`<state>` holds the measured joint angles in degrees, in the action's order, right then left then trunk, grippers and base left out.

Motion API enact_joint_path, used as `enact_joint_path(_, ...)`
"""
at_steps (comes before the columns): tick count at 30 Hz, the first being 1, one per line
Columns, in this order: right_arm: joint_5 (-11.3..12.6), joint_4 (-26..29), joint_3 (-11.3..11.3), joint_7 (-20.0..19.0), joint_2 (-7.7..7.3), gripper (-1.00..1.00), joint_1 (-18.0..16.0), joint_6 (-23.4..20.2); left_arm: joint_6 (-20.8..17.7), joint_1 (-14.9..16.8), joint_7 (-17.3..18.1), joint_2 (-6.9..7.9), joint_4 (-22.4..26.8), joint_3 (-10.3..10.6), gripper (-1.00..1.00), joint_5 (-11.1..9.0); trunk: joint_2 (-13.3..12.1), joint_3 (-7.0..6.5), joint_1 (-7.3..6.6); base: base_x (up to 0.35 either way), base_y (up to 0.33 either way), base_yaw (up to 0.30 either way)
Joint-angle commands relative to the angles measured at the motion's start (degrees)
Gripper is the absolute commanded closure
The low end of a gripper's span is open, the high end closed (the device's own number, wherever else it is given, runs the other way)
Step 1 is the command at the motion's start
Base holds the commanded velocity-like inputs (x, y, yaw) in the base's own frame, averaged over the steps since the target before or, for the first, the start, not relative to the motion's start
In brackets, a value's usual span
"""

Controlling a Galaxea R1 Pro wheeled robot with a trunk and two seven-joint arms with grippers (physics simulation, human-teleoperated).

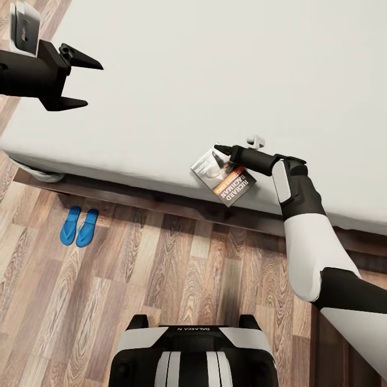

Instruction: In the bedroom, move the book from the bed onto either nightstand, and place the two sandals side by side next to the bed.

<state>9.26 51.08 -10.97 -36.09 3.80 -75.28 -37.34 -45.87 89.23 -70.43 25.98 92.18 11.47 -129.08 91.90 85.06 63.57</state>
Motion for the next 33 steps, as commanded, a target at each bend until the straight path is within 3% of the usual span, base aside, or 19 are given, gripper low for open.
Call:
enact_joint_path(1,-0.2,0.0,-0.2,-0.1,0.08,-1.0,0.0,-0.4,-0.3,0.1,-0.5,0.04,0.0,0.0,-1.0,-0.4,0.0,0.03,0.0,-0.003,0.0,0.0)
enact_joint_path(8,-0.2,1.6,-0.5,0.0,-0.25,-1.0,-0.1,-0.6,-0.3,0.0,-0.5,0.04,0.0,0.0,-1.0,-0.4,0.0,0.03,0.0,-0.001,0.0,0.0)
enact_joint_path(13,-0.3,14.6,-2.8,0.2,-0.32,-1.0,-0.1,-4.2,-0.3,0.0,-0.5,-0.1,0.0,0.1,-1.0,-0.4,0.0,0.03,0.0,0.0,0.002,0.0)
enact_joint_path(19,-0.7,27.5,-4.7,0.3,-0.35,-1.0,1.1,-14.9,-0.3,0.0,-0.5,-0.28,0.0,0.1,-1.0,-0.4,0.0,0.01,0.0,0.018,0.156,-0.021)
enact_joint_path(26,-0.7,30.8,-4.8,0.3,-0.27,-1.0,2.3,-17.9,-0.4,0.0,-0.5,-0.31,0.0,0.0,-1.0,-0.4,0.0,-0.27,0.0,0.141,0.278,-0.176)
enact_joint_path(27,-0.7,32.8,-5.0,0.3,-0.33,-1.0,3.2,-21.5,-0.4,-0.1,-0.5,-0.39,0.0,0.1,-1.0,-0.4,0.0,-0.33,0.0,0.087,0.115,-0.224)
enact_joint_path(30,-0.6,35.3,-5.3,0.3,-0.35,-1.0,3.9,-22.7,-0.4,-0.3,-0.5,-0.44,0.0,0.2,-1.0,-0.4,0.0,-0.51,0.0,0.057,0.075,-0.225)
enact_joint_path(31,-0.4,39.6,-6.4,0.3,-0.37,-1.0,4.9,-22.7,-0.4,-1.1,-0.5,-0.48,0.0,0.2,-1.0,-0.4,0.0,-0.58,0.0,0.008,0.01,-0.21)
enact_joint_path(33,-0.1,40.9,-7.5,0.2,-0.41,-1.0,5.7,-22.7,-0.4,-1.8,-0.5,-0.4,0.0,1.0,-1.0,-0.4,0.0,-0.72,0.0,0.002,0.003,-0.206)
